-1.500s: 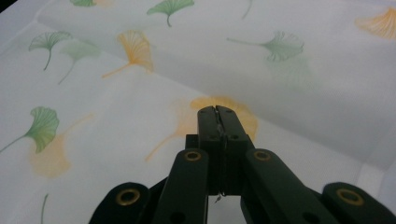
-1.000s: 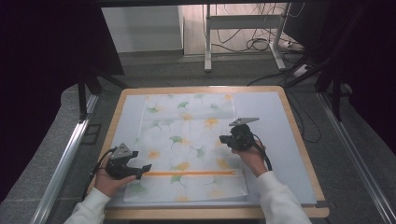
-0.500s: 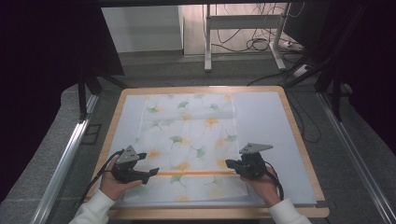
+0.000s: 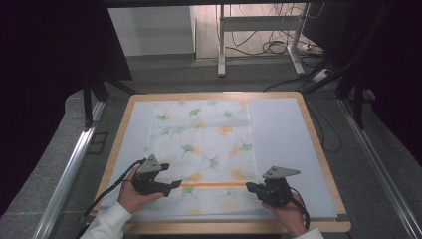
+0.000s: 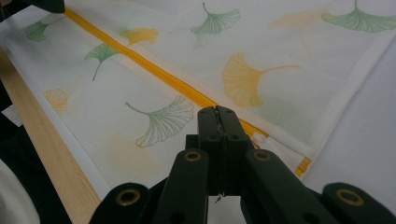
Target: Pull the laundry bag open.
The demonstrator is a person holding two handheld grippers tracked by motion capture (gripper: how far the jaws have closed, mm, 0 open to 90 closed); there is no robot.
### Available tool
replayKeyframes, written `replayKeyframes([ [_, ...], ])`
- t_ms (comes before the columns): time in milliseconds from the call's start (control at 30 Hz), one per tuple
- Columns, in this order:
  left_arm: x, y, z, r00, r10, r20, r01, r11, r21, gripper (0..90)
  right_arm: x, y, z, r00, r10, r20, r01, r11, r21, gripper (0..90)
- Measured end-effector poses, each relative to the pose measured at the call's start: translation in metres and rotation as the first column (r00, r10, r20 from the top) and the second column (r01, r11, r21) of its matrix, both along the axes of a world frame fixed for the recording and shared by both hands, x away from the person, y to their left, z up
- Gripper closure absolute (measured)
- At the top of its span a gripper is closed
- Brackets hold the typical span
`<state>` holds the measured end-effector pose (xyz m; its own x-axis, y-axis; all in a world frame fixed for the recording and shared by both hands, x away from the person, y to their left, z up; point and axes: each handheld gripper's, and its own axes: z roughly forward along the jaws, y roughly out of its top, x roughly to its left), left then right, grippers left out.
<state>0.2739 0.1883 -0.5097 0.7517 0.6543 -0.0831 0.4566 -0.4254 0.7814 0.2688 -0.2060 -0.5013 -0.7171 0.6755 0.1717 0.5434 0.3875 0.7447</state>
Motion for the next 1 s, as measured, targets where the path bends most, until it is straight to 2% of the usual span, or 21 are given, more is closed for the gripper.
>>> replayKeyframes([
  [200, 0.005, -0.013, 0.001, 0.9986, -0.051, -0.008, 0.051, 0.9987, 0.002, 23.8, -0.002, -0.002, -0.001, 0.9999, -0.012, 0.001, 0.012, 0.9998, -0.016, 88.9],
  [433, 0.013, -0.034, 0.004, 0.9935, -0.113, -0.010, 0.113, 0.9936, -0.003, 25.7, -0.004, 0.002, -0.003, 0.9999, -0.016, -0.004, 0.016, 0.9995, -0.027, 88.8],
  [567, 0.017, -0.046, 0.006, 0.9916, -0.129, -0.005, 0.129, 0.9916, 0.002, 26.9, -0.004, 0.001, -0.003, 0.9998, -0.020, -0.004, 0.019, 0.9994, -0.027, 88.8],
  [667, 0.017, -0.054, 0.008, 0.9925, -0.121, 0.021, 0.120, 0.9925, 0.019, 28.1, -0.007, -0.001, -0.002, 0.9996, -0.028, 0.001, 0.028, 0.9994, -0.022, 88.9],
  [733, 0.018, -0.057, 0.008, 0.9919, -0.127, 0.010, 0.127, 0.9919, -0.001, 28.0, -0.009, -0.004, -0.002, 0.9994, -0.033, 0.004, 0.033, 0.9992, -0.022, 88.9],
  [1000, 0.020, -0.078, 0.008, 0.9863, -0.164, 0.020, 0.163, 0.9860, 0.035, 29.4, -0.010, -0.007, -0.004, 0.9990, -0.045, -0.008, 0.045, 0.9979, -0.048, 88.9],
])
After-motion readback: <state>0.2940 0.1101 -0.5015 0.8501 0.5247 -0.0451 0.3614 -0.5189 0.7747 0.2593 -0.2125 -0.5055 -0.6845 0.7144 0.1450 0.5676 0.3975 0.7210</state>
